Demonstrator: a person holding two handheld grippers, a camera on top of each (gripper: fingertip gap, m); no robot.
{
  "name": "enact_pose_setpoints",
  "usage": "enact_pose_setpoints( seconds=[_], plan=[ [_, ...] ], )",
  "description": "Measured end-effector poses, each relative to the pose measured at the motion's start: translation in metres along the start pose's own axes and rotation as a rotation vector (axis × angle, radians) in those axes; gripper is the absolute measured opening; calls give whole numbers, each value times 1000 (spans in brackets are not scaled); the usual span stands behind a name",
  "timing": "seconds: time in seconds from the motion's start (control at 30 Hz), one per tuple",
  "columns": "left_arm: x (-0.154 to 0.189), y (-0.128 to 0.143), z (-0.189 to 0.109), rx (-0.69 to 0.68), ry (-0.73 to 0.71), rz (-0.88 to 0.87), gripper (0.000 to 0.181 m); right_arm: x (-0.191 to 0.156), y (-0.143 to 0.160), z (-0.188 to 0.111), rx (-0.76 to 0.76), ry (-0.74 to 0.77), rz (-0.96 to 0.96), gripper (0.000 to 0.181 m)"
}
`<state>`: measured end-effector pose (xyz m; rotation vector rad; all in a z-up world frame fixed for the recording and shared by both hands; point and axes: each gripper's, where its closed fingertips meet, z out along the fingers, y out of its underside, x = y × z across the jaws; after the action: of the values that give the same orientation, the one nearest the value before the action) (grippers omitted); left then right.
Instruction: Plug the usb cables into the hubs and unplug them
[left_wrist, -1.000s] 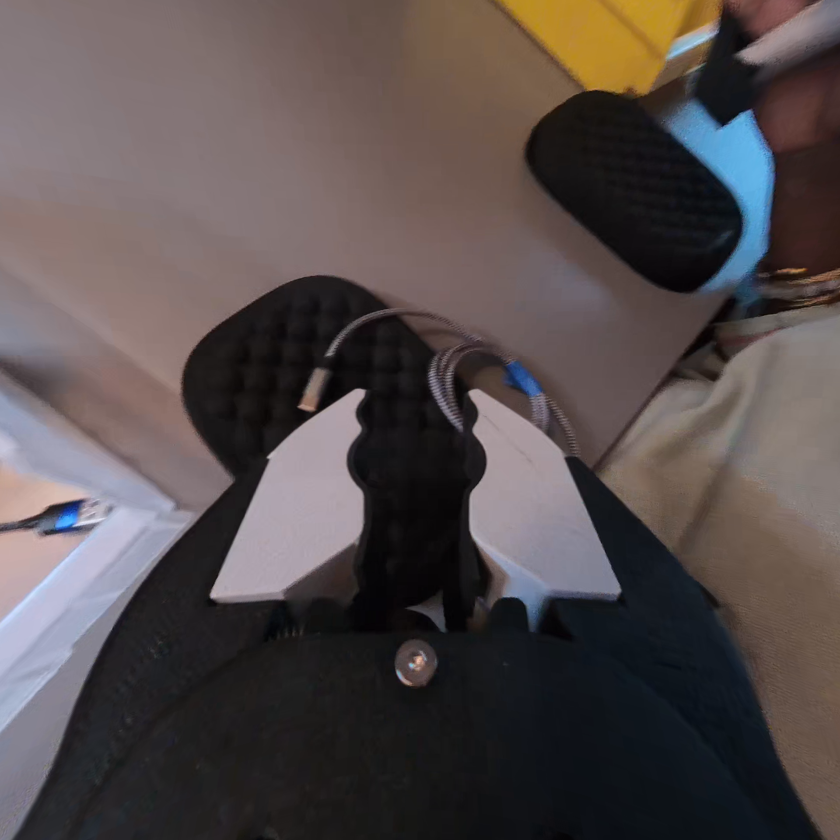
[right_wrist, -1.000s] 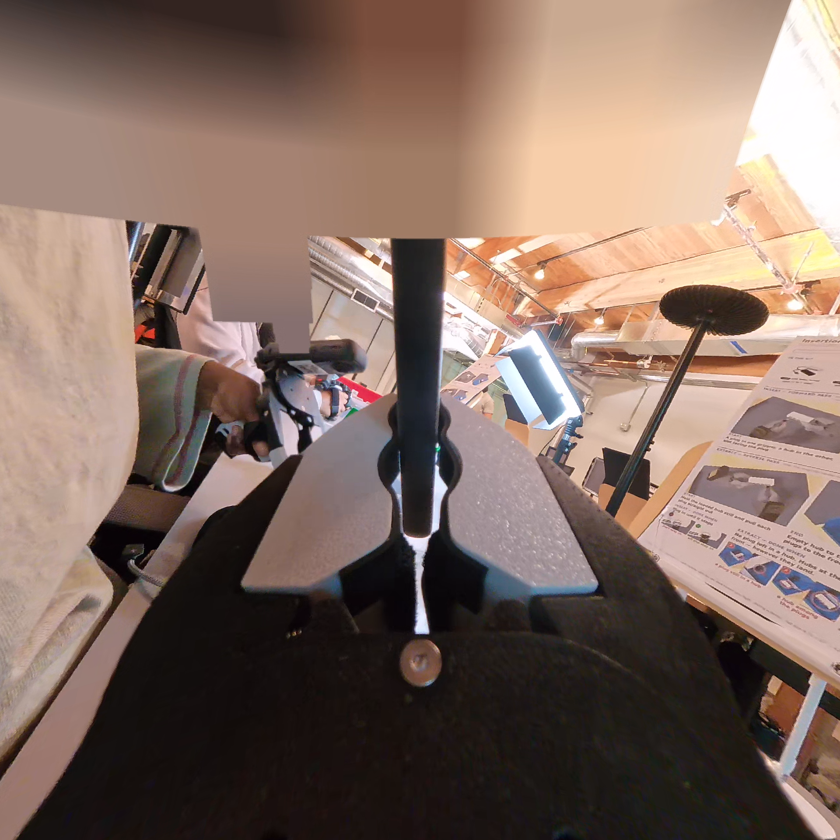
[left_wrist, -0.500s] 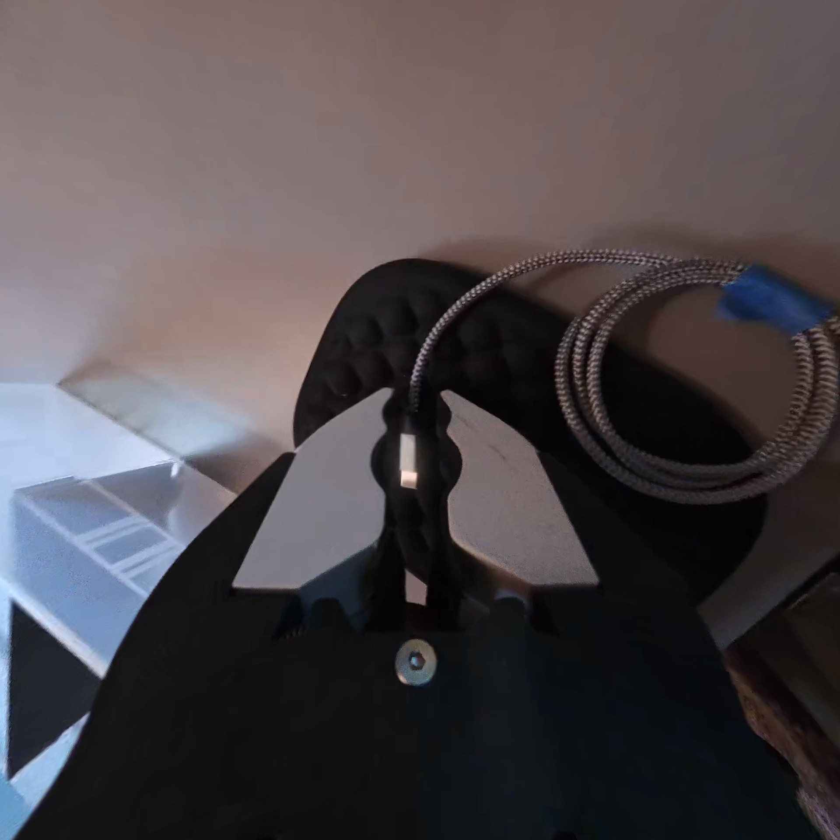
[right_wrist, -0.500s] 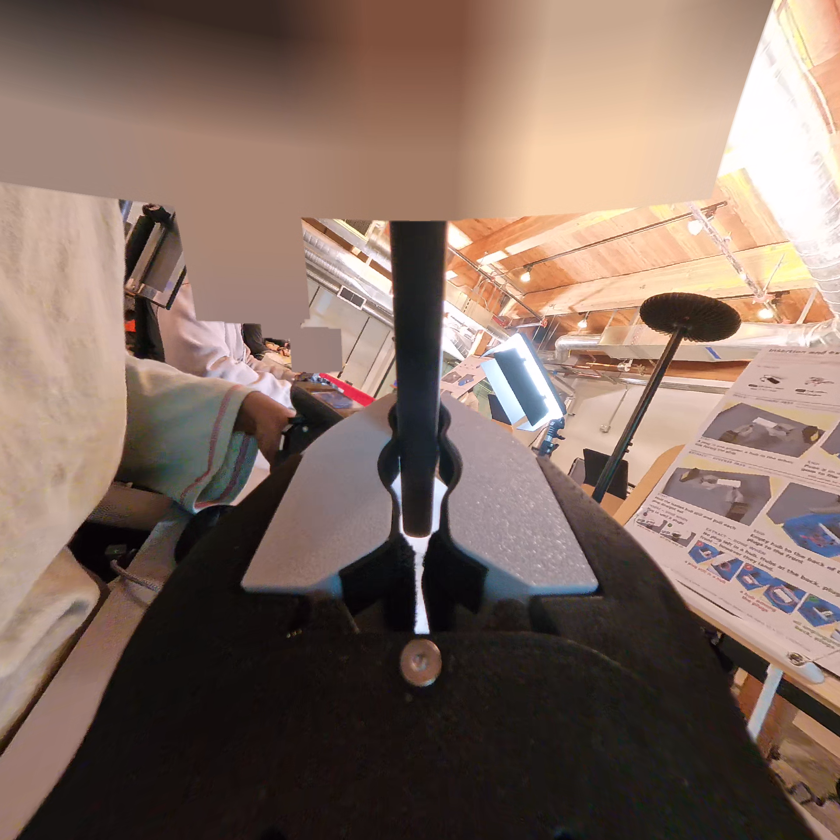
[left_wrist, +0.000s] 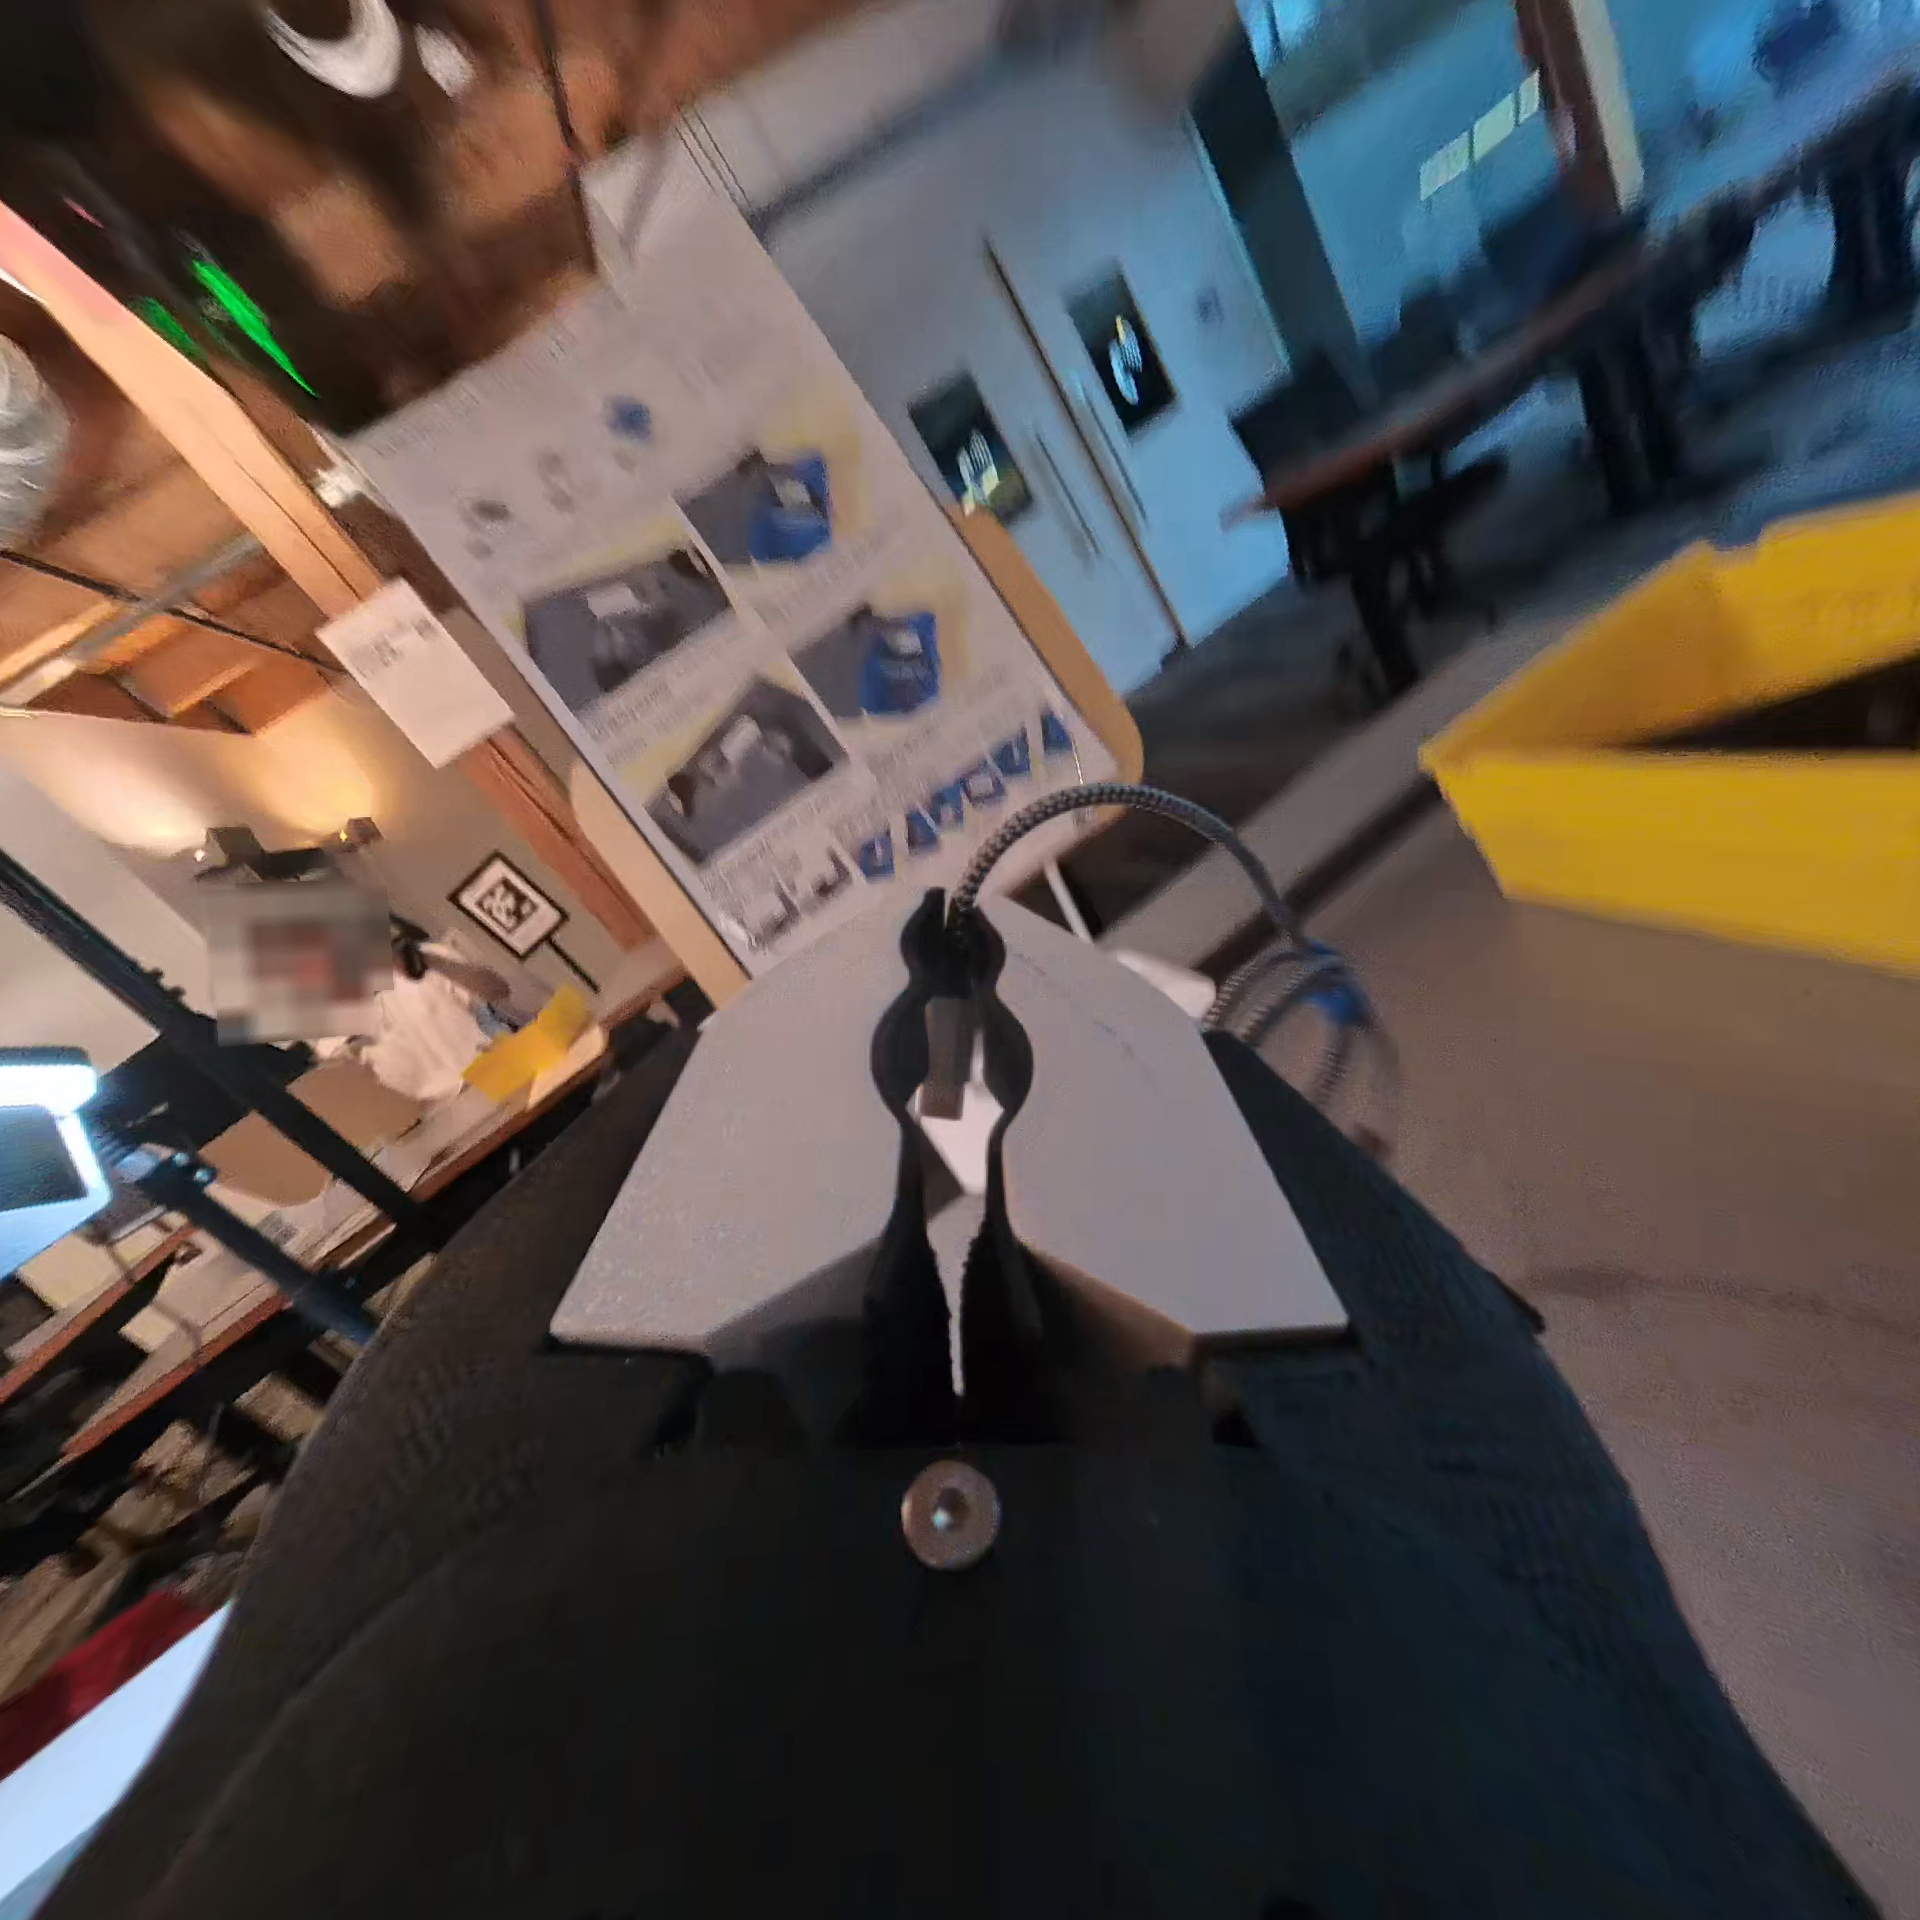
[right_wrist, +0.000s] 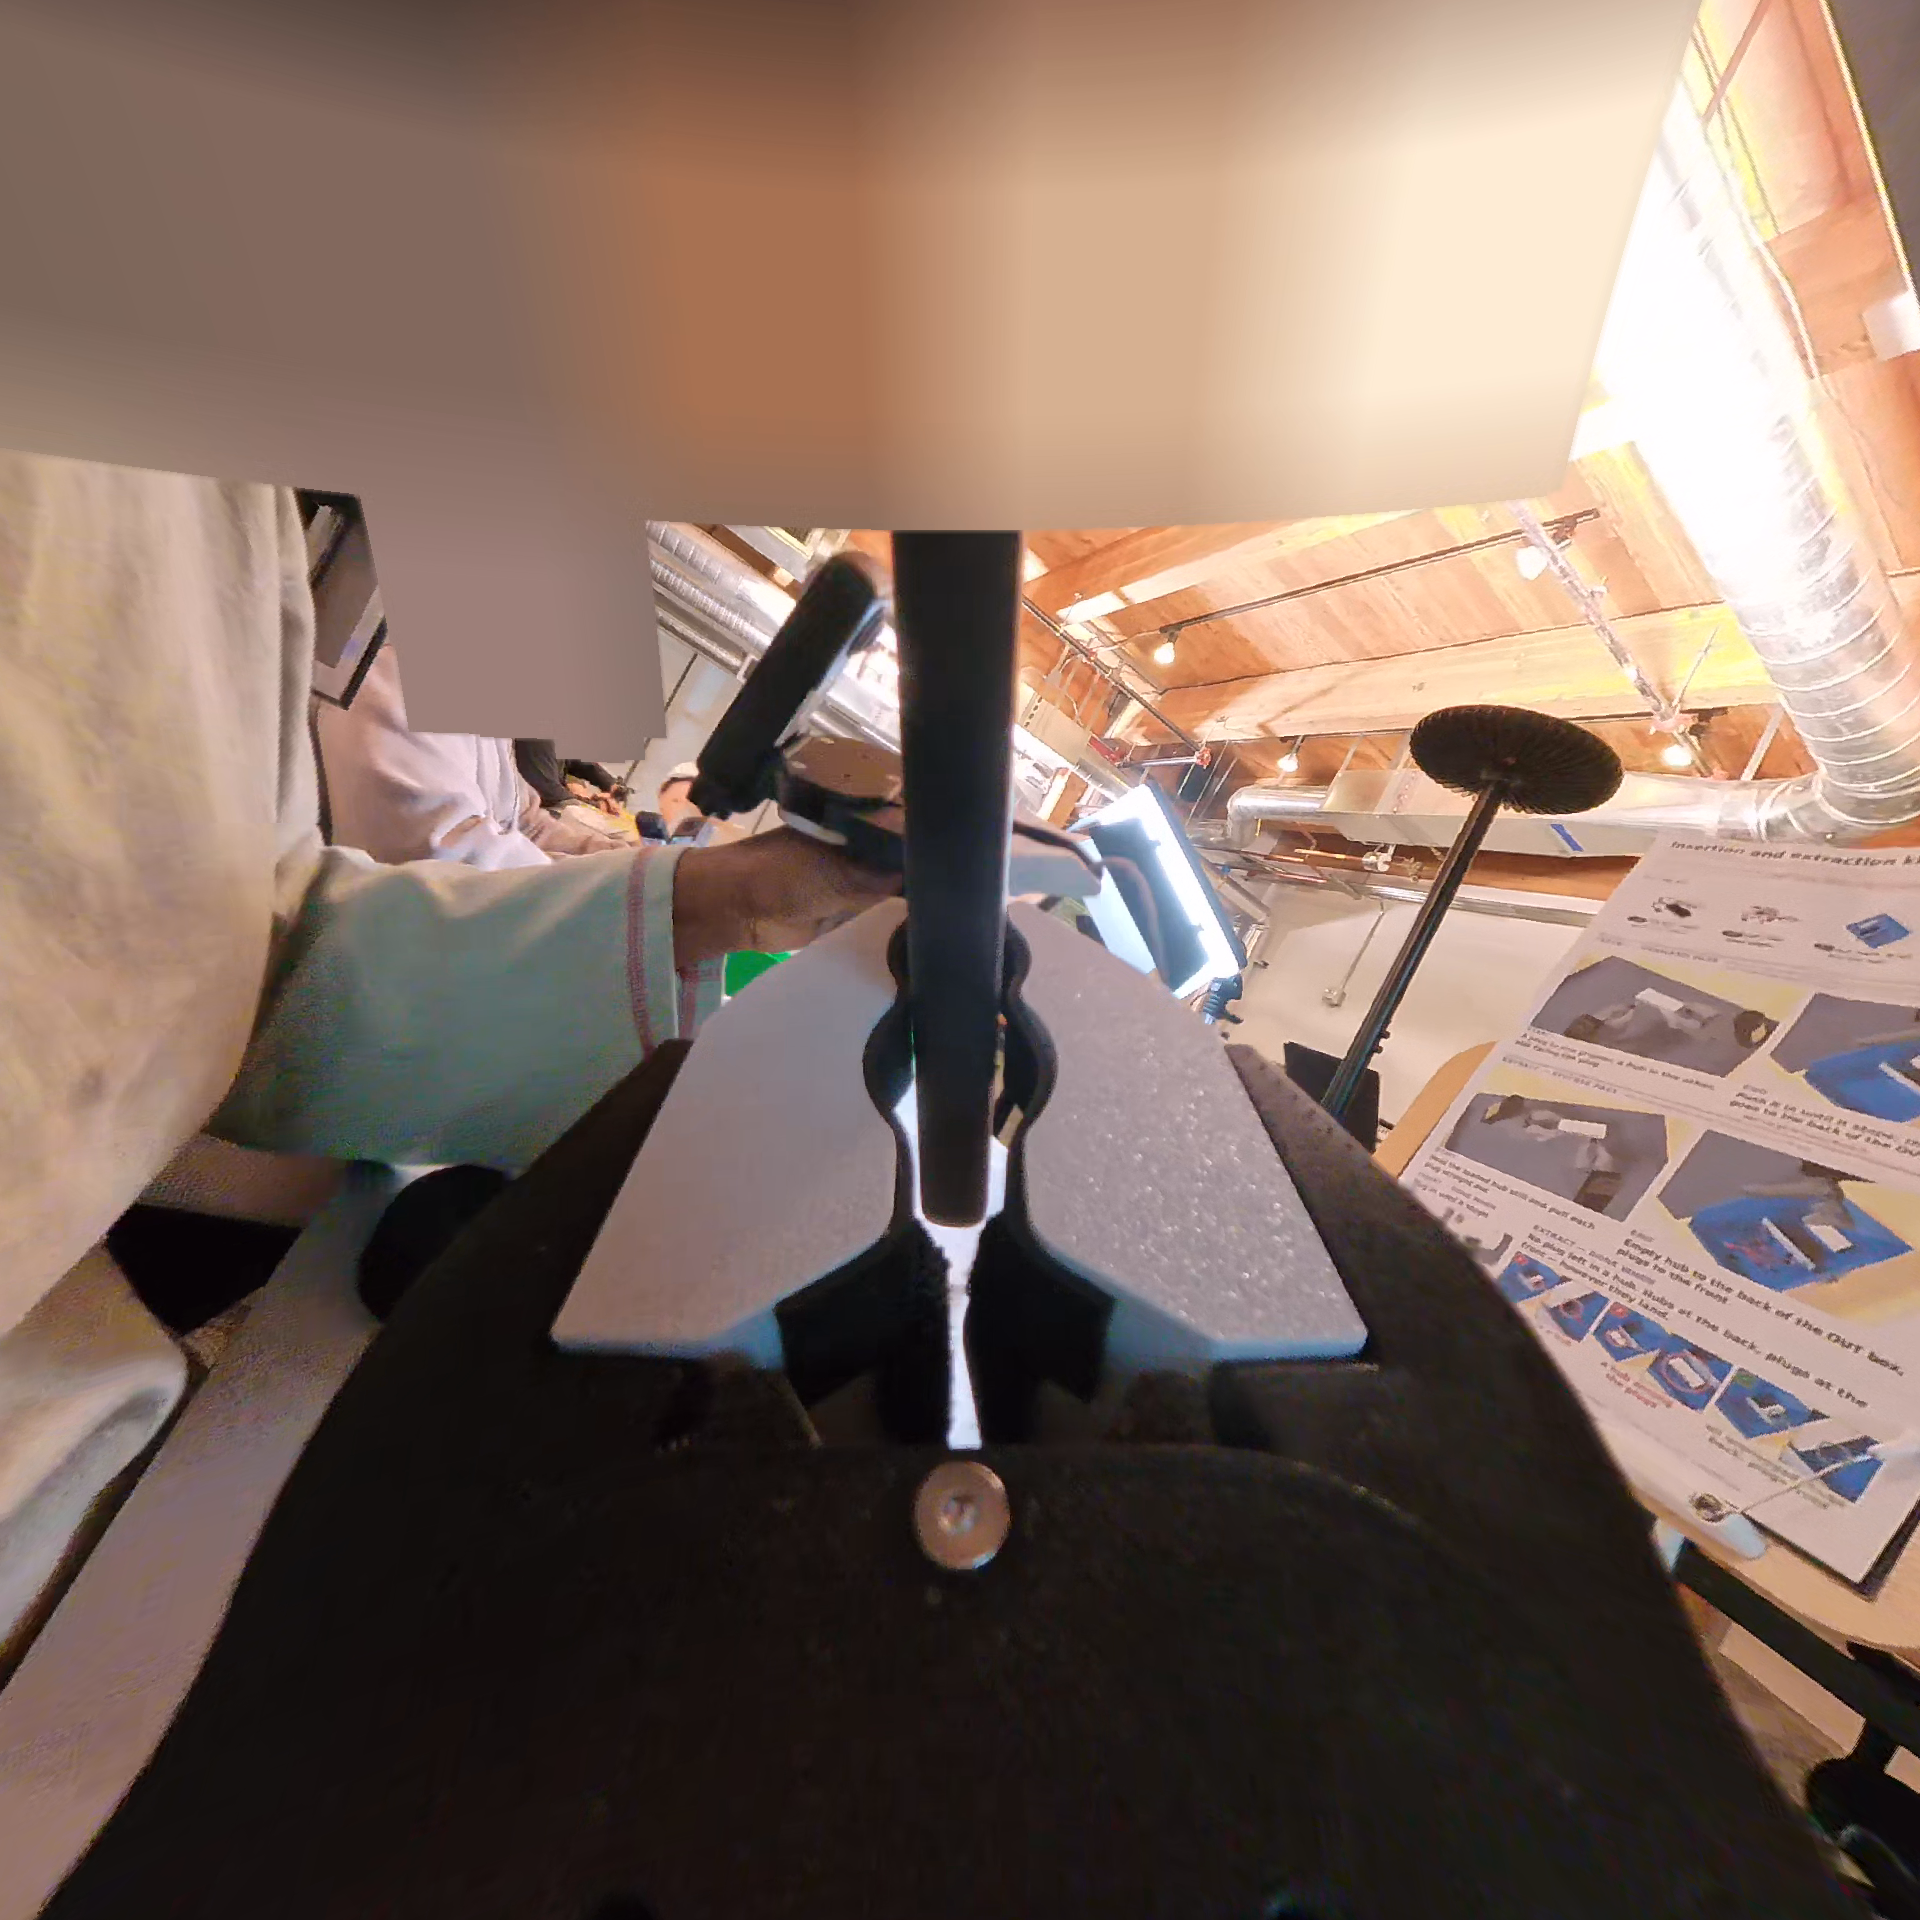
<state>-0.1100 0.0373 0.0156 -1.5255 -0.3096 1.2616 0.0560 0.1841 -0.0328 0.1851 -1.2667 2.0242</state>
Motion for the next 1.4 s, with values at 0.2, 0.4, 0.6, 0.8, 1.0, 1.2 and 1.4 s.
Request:
enact_pose_setpoints(
  seconds=[0.2, 0.4, 0.6, 0.8, 1.0, 1.2, 1.4],
  plan=[
    [68, 8, -20, 104, 290, 238, 4, 2, -5, -2, -4, 5, -16, 12],
    [120, 97, -95, 5, 600, 711, 4, 0, -2, -1, -1, -1, -5, 12],
    [94, 140, -129, -197, 631, 542, 14, -6, 4, 7, -9, -23, 13, 12],
    [77, 179, -151, -556, 556, 422, 32, -9, 6, 11, -25, -35, 8, 12],
    [57, 150, -150, -621, 309, -283, 38, -8, 8, 11, -19, -27, 22, 12],
    [107, 166, -130, -630, 314, -515, 42, -11, 13, 14, -61, -35, 2, 12],
    [124, 187, -120, -690, 293, -382, 31, -7, 19, 11, -65, -18, 21, 12]
  ],
)
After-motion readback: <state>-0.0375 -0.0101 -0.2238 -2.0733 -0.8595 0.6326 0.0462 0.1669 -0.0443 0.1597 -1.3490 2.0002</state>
